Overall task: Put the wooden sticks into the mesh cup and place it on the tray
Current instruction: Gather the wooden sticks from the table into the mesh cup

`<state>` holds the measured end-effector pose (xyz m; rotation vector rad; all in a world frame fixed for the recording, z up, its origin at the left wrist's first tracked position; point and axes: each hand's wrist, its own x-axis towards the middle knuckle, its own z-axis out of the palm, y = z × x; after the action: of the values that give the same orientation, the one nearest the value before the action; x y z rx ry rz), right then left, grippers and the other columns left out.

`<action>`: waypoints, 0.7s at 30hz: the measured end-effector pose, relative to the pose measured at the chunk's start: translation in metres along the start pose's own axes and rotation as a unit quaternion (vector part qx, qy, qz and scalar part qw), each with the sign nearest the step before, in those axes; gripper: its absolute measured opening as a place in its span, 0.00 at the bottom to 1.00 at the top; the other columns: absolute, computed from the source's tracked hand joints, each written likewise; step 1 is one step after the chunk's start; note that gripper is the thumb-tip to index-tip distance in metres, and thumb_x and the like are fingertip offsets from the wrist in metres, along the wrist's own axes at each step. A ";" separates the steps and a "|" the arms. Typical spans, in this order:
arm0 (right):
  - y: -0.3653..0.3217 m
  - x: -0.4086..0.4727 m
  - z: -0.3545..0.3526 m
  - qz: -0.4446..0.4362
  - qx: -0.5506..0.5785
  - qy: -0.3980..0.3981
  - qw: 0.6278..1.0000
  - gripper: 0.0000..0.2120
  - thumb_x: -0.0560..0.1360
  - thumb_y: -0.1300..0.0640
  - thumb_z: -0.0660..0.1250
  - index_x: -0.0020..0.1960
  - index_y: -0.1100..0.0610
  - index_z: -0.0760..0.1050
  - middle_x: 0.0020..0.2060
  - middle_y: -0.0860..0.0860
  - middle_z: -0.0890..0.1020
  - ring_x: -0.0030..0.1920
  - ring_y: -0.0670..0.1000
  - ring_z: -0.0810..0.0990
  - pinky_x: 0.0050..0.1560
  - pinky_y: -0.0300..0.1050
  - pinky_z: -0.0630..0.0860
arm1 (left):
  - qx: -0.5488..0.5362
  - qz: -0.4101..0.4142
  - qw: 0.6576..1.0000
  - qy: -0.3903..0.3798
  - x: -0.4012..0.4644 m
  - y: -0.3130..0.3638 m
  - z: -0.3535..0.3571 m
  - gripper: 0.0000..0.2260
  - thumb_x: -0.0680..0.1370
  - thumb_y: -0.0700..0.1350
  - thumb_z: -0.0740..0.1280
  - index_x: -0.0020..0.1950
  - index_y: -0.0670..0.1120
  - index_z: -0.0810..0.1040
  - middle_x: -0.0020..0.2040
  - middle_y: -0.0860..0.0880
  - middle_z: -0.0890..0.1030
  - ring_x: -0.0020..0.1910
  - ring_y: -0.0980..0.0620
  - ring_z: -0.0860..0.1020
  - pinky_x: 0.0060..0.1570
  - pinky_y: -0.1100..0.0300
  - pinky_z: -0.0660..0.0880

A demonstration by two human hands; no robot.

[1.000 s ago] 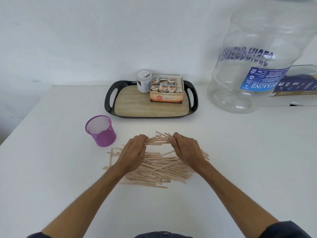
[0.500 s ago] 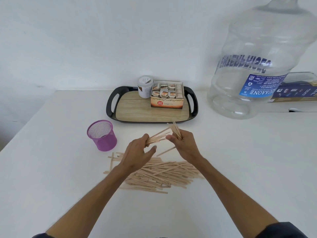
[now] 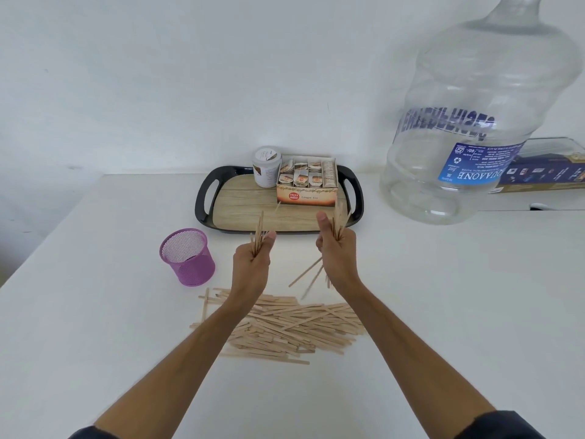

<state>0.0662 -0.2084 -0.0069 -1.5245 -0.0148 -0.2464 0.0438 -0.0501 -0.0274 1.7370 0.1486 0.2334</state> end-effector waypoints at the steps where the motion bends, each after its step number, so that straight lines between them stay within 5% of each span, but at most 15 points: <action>1: 0.002 -0.002 0.002 -0.002 0.003 0.005 1.000 0.29 0.74 0.36 0.64 0.27 0.57 0.62 0.21 0.48 0.63 0.24 0.47 0.59 0.25 0.39 0.57 | -0.014 -0.002 1.000 -0.004 -0.001 -0.001 0.001 0.25 0.79 0.57 0.64 0.28 0.43 0.66 0.24 0.47 0.62 0.24 0.52 0.59 0.24 0.58 0.58; 5: 0.018 -0.014 0.006 0.006 -0.035 0.056 0.998 0.28 0.78 0.43 0.65 0.28 0.57 0.59 0.23 0.51 0.61 0.24 0.48 0.58 0.24 0.42 0.56 | -0.041 -0.006 0.999 -0.027 -0.009 -0.012 0.005 0.25 0.81 0.54 0.63 0.24 0.51 0.64 0.22 0.53 0.63 0.23 0.55 0.59 0.23 0.63 0.58; 12: 0.039 -0.030 0.008 -0.040 -0.057 0.086 0.994 0.26 0.80 0.47 0.65 0.26 0.47 0.58 0.20 0.44 0.60 0.23 0.46 0.58 0.23 0.42 0.56 | -0.009 0.021 0.999 0.029 -0.020 -0.034 0.010 0.26 0.79 0.54 0.67 0.24 0.48 0.63 0.21 0.51 0.62 0.22 0.53 0.59 0.24 0.64 0.63; 15: 0.048 -0.036 0.010 -0.068 -0.086 0.085 0.990 0.25 0.79 0.46 0.65 0.27 0.47 0.58 0.21 0.44 0.60 0.25 0.45 0.57 0.25 0.47 0.57 | -0.004 0.028 0.999 0.035 -0.021 -0.040 0.012 0.27 0.78 0.53 0.68 0.23 0.48 0.62 0.21 0.49 0.61 0.22 0.52 0.58 0.34 0.71 0.69; 21: 0.064 -0.045 0.011 -0.062 -0.085 0.086 0.991 0.26 0.78 0.46 0.66 0.29 0.57 0.59 0.24 0.44 0.59 0.28 0.48 0.57 0.27 0.53 0.63 | -0.005 0.006 0.998 0.055 -0.028 -0.041 0.017 0.27 0.79 0.53 0.66 0.23 0.49 0.60 0.21 0.50 0.59 0.23 0.53 0.57 0.33 0.55 0.68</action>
<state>0.0347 -0.1890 -0.0766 -1.6695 0.0509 -0.4883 0.0216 -0.0653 -0.0728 1.7168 0.2170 0.3392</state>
